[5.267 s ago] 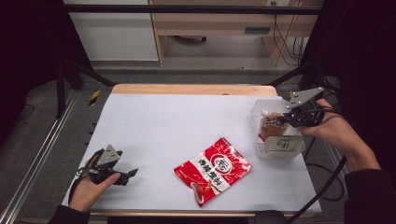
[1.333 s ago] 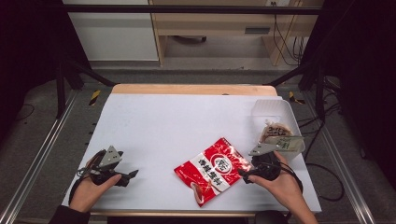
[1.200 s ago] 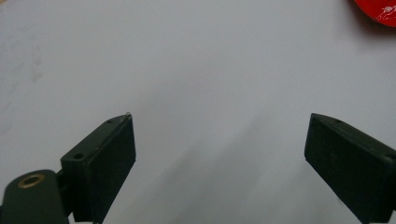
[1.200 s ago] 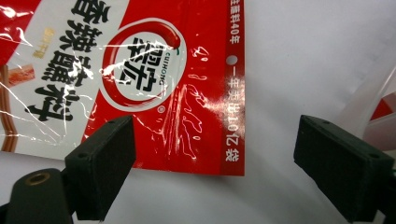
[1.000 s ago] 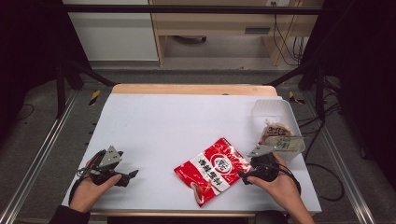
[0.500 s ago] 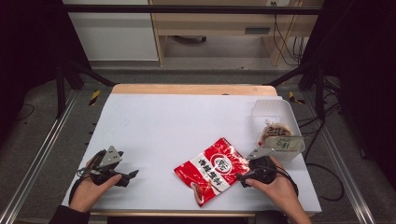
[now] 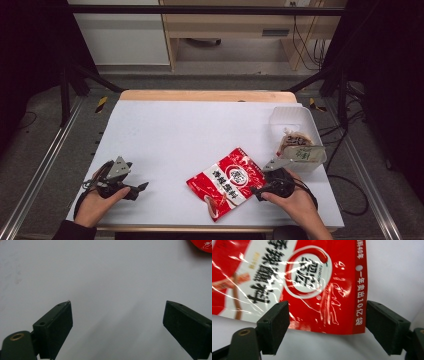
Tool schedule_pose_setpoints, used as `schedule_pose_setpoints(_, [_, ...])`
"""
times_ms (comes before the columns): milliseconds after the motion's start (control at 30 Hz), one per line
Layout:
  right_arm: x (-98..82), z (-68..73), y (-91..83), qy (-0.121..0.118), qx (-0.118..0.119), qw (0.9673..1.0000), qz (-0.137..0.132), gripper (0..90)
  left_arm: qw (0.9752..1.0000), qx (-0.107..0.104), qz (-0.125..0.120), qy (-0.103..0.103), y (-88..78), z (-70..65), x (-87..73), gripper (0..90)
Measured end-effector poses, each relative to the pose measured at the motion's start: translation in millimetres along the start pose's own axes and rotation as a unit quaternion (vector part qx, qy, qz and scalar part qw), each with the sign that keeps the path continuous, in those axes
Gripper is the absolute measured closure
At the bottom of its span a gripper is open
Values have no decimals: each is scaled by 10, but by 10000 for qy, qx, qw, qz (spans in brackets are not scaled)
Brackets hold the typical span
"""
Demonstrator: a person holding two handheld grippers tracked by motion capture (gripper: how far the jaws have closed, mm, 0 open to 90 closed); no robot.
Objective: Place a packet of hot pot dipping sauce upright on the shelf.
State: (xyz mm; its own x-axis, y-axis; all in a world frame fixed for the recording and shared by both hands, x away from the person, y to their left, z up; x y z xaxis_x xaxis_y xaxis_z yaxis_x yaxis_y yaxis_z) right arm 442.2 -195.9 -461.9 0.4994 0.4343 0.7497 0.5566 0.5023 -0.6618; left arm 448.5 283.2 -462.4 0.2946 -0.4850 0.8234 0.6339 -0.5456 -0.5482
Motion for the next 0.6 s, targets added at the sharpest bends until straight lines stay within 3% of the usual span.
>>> schedule_pose_setpoints(100, [72,63,-61,-85,124,9998,-152,255,10000,-4,4,4,2,-1,0,90])
schedule_pose_setpoints(200, [124,125,-110,-12,357,9990,-281,272,10000,-7,-8,-6,4,-6,-1,91])
schedule_pose_setpoints(300, [110,139,-114,-4,366,9993,-98,311,10000,-26,3,-2,0,-4,1,92])
schedule_pose_setpoints(433, [17,39,-61,161,399,9991,51,391,10000,-31,2,15,9,-9,1,94])
schedule_pose_setpoints(600, [-34,-66,31,284,349,9989,164,410,10000,-29,3,18,7,-12,1,95])
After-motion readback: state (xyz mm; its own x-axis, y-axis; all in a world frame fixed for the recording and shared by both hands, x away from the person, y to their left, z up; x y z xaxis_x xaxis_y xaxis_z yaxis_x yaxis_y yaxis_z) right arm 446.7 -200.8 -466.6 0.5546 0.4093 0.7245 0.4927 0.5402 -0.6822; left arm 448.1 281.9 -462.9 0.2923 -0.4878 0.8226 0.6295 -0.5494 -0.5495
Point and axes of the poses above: each handheld gripper's, and its own axes: y roughly forward along the jaws, x roughly out of its top, z roughly to its left, the point moved 1 cm from there along y, roughly forward along the jaws, and after that the axes turned 9 degrees about -z, right-handed, at the moved point
